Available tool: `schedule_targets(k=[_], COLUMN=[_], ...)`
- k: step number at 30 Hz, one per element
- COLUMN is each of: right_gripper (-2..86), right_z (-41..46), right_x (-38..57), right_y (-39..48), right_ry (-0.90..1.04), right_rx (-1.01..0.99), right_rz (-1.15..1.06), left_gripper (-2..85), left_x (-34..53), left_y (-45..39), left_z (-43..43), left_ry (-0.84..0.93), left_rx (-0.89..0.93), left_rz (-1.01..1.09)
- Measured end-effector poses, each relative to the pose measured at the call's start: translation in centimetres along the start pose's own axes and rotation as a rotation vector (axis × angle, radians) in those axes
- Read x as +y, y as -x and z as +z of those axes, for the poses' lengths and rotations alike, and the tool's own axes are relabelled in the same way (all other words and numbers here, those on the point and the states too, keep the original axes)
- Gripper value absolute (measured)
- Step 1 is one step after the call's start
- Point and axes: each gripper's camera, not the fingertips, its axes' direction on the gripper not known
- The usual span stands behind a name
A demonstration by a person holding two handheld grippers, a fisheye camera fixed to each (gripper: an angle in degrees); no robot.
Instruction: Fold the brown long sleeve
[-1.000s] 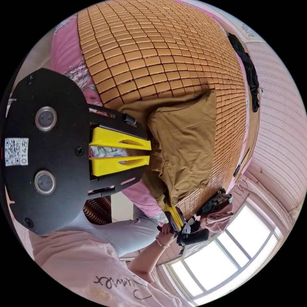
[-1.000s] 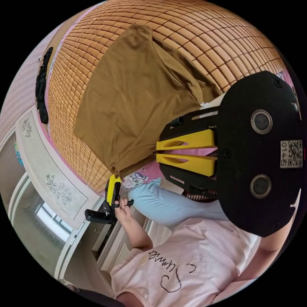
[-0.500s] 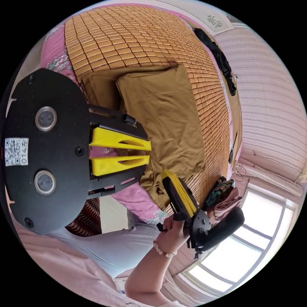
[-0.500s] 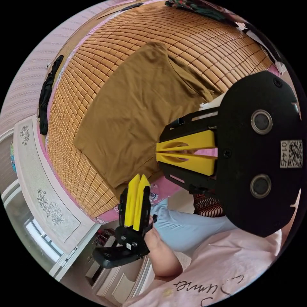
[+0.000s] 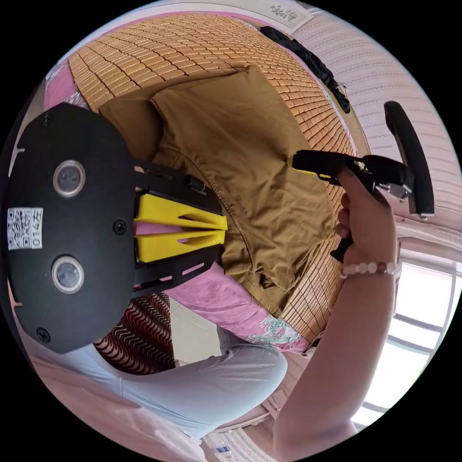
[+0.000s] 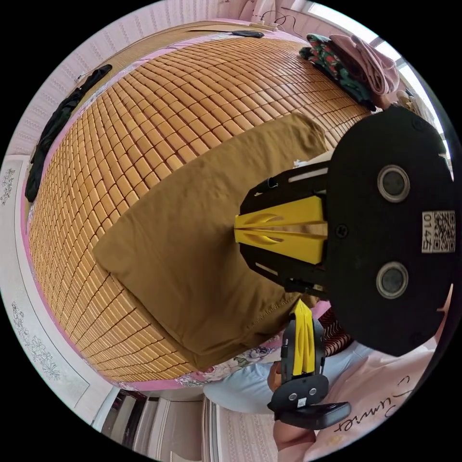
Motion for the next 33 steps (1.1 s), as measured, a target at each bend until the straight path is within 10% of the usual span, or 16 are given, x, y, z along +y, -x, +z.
schedule_targets(k=[17, 24, 33], right_gripper=[-0.8, 0.5, 9.2], right_z=[1.7, -2.1, 6.2], right_x=[-3.3, 17.9, 39.9], right_y=[-7.4, -10.9, -11.2], right_ry=[0.157, -0.363, -0.273], right_rx=[-0.085, -0.159, -0.479], right_rz=[0.009, 0.333, 0.702], left_gripper=[-0.8, 5.7, 17.8], left_x=[2.1, 2.6, -3.1], left_y=[-5.2, -7.7, -12.6], left_z=[1.2, -0.9, 1.8], left_ry=[-0.013, -0.157, -0.21], left_rx=[-0.039, -0.034, 0.076], left_rz=[0.063, 0.09, 0.205])
